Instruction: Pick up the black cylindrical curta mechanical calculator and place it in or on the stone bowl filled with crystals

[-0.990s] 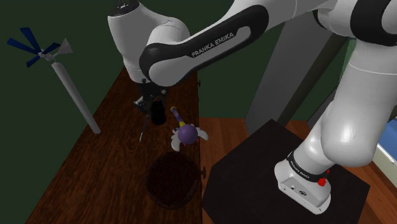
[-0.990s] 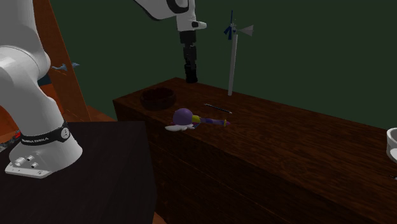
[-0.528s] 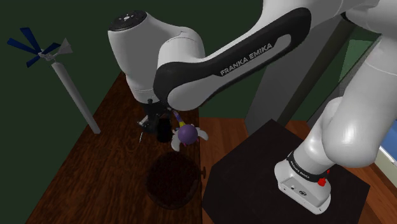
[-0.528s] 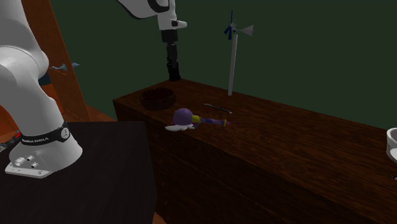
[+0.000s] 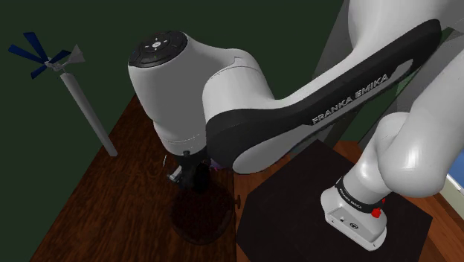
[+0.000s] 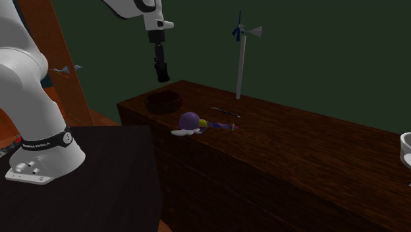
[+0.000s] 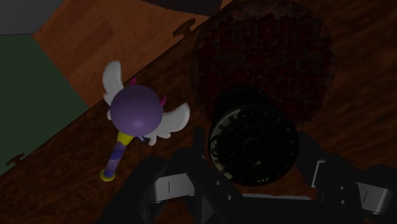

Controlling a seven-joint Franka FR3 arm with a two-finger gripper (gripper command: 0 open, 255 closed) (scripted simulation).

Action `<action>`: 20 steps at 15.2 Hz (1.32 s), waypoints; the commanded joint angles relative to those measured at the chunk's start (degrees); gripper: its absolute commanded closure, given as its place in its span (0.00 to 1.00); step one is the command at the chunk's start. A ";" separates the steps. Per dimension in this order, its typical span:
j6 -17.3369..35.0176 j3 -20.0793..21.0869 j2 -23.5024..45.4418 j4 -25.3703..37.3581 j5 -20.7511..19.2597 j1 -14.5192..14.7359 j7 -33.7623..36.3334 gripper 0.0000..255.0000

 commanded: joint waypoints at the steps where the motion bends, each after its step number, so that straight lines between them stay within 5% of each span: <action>1: 0.85 0.37 0.32 -0.73 -0.21 0.38 1.07 1.00; 20: 10.11 -0.23 7.47 -4.91 -6.48 1.03 6.54 1.00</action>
